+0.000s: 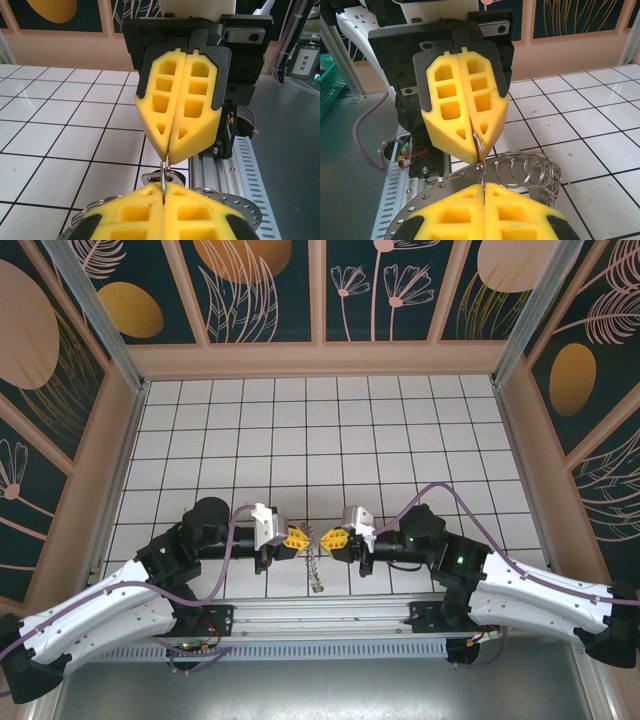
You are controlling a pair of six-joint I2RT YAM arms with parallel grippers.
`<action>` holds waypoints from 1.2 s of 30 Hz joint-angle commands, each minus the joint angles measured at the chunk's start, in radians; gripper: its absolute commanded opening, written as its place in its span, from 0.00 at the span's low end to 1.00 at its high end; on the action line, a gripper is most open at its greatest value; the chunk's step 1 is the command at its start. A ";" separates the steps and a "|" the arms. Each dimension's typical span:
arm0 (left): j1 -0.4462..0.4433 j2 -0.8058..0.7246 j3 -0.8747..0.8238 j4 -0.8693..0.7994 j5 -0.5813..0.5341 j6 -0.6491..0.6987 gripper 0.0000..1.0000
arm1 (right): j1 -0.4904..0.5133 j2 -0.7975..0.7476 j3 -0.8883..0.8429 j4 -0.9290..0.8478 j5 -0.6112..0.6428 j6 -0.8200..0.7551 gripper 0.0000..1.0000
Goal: Put the keys on the keyring
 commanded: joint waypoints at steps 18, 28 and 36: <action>-0.004 0.002 0.035 0.023 0.008 0.017 0.00 | -0.010 0.000 0.013 0.050 -0.005 -0.004 0.00; -0.004 0.003 0.036 0.023 0.010 0.019 0.00 | -0.016 0.008 0.020 0.056 -0.010 -0.008 0.00; -0.004 0.003 0.035 0.023 0.010 0.018 0.00 | -0.021 0.009 0.022 0.064 -0.011 -0.006 0.00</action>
